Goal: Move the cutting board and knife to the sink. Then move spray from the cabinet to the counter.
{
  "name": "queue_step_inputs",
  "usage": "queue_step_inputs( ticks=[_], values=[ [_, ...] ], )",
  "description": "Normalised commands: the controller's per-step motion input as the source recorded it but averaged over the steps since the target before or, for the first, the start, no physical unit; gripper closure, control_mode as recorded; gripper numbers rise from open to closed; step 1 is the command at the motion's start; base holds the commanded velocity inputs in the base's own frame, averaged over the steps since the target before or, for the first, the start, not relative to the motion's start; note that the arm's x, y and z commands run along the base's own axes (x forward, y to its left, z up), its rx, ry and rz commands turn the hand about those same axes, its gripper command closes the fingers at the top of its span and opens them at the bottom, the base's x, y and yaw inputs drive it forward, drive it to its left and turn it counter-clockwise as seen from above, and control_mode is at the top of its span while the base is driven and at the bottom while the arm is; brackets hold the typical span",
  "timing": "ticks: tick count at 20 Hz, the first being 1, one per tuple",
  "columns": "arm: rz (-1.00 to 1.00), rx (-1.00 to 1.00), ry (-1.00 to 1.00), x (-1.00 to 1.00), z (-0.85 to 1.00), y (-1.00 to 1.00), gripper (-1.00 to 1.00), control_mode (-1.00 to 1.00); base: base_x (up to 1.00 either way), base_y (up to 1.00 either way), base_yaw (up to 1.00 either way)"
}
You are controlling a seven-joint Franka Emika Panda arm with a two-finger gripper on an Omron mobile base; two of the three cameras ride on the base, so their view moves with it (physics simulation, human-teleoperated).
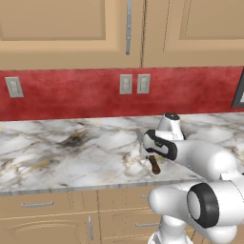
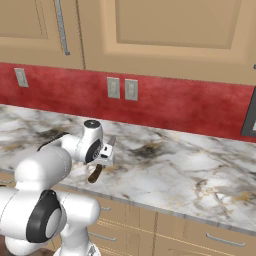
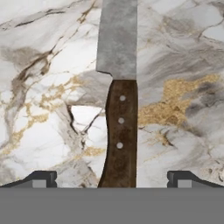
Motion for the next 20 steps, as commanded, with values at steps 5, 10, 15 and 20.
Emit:
queue_step_inputs(
  ticks=[5, 10, 15, 20],
  values=[
    [0.00, -0.01, 0.08, -0.07, -0.37, 0.01, -1.00, -1.00, 0.00, 0.00, 0.00],
    [0.00, 0.00, 0.05, -0.08, -0.35, 0.10, -1.00, -1.00, 0.00, 0.00, 0.00],
    [0.00, 0.00, 0.03, -0.16, -0.27, 0.06, -1.00, -1.00, 0.00, 0.00, 0.00],
    [0.00, -0.01, 0.07, -0.17, -0.20, 0.00, -1.00, -1.00, 0.00, 0.00, 0.00]
  ],
)
